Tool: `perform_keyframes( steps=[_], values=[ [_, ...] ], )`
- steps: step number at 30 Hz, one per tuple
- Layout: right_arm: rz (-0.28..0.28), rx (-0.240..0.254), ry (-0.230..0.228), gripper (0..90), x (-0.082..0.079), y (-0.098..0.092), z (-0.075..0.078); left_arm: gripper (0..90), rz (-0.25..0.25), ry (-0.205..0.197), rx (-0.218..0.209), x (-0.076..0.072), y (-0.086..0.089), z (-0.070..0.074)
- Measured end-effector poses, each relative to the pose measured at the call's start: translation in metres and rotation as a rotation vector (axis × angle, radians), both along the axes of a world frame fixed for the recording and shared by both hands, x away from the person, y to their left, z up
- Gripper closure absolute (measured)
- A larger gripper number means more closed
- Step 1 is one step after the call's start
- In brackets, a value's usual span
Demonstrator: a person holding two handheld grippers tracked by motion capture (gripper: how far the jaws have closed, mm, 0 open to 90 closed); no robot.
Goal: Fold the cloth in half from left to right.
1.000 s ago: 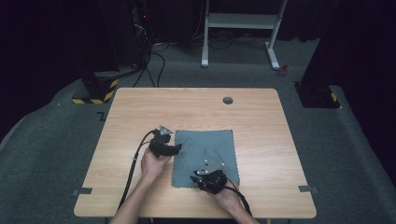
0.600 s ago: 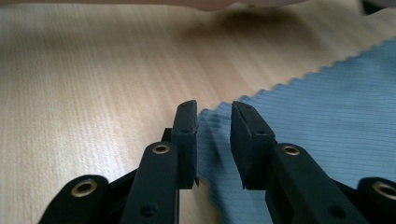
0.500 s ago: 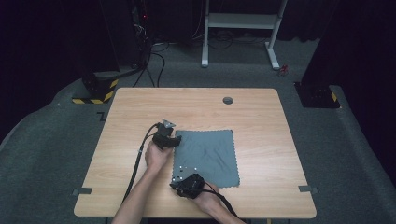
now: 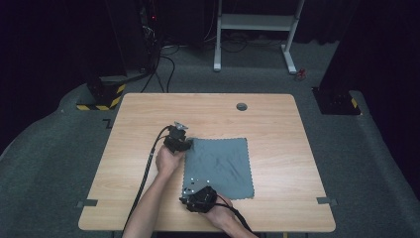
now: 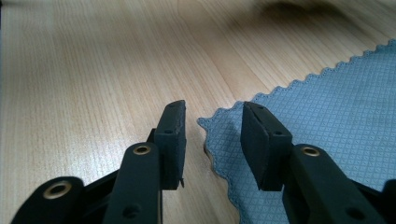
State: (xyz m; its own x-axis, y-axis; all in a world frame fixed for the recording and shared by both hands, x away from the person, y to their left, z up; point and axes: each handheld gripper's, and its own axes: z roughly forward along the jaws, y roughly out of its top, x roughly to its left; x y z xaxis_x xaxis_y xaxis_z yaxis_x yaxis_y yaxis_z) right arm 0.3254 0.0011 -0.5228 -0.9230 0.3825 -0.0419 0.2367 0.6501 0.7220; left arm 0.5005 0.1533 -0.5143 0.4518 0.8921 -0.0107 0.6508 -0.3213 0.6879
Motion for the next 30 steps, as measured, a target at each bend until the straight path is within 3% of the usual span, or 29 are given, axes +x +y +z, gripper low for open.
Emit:
perform_keyframes(
  steps=[6,11,17,23,27,30],
  values=[
    [-0.016,0.005,0.001,62.0,0.0,0.0,0.0,70.0,0.008,-0.01,-0.011,0.002,-0.002,-0.001],
    [-0.016,-0.008,-0.031,77.1,0.0,0.002,0.0,77.5,-0.008,-0.011,-0.018,0.001,-0.003,-0.001],
    [-0.028,-0.044,-0.085,89.0,-0.004,0.004,0.001,86.4,0.001,0.002,-0.048,0.004,0.001,-0.002],
    [-0.029,-0.043,-0.081,90.0,-0.004,0.004,0.001,89.7,0.003,0.005,-0.057,0.005,0.003,-0.002],
    [-0.029,-0.033,-0.071,90.0,-0.003,0.003,0.002,89.9,0.007,0.016,-0.093,0.006,0.008,-0.001],
    [-0.032,-0.014,-0.071,90.0,-0.004,0.0,0.007,90.0,0.008,0.002,-0.113,0.005,0.009,0.004]
  ],
)
